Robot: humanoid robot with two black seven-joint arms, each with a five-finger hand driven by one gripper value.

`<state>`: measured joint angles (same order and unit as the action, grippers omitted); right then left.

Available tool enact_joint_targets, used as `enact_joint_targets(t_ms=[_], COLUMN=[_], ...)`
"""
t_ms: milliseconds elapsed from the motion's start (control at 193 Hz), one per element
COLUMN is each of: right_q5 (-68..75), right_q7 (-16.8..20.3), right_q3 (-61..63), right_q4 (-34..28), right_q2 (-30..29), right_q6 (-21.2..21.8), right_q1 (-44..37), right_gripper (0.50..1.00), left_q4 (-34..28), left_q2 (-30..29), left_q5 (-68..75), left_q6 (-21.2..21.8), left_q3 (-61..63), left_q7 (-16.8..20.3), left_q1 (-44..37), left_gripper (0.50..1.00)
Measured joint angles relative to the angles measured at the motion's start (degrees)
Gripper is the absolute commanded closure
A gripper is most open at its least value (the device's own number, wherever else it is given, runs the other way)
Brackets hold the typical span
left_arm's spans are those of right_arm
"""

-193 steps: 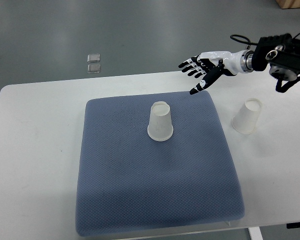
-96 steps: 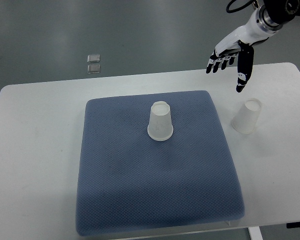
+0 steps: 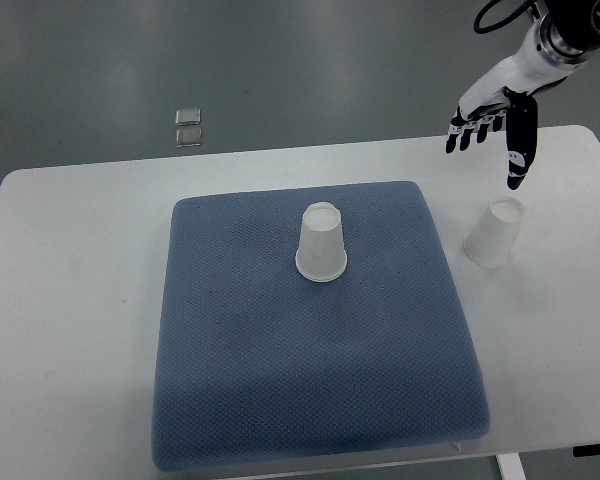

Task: Stack paper cups
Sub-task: 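Move the right hand over the second white paper cup beside the mat, then lower the right hand and close its fingers around the white cup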

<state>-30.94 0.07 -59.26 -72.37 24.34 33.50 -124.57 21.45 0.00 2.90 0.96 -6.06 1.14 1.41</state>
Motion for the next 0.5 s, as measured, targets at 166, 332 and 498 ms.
enact_joint_targets(t_ms=[166, 332, 498], right_q5=[0.0, -0.1, -0.2], right_q7=[0.8, 2.4, 3.2], right_q3=[-1.1, -1.9, -3.2], right_q4=[0.2, 1.3, 5.5], right_q2=[-0.4, -1.0, -2.7], right_q6=[-9.1, -16.4, -21.0], right_q1=[4.5, 10.3, 16.6], right_gripper=[0.57, 0.57, 0.57], left_q4=[0.0, 0.0, 0.0], left_q2=[0.0, 0.0, 0.0], left_q5=[0.0, 0.0, -0.1], left_q6=[0.0, 0.1, 0.1], left_q3=[0.0, 0.0, 0.1], left_q7=[0.0, 0.0, 0.0], left_q1=[0.0, 0.0, 0.0], left_gripper=[0.5, 0.5, 0.5])
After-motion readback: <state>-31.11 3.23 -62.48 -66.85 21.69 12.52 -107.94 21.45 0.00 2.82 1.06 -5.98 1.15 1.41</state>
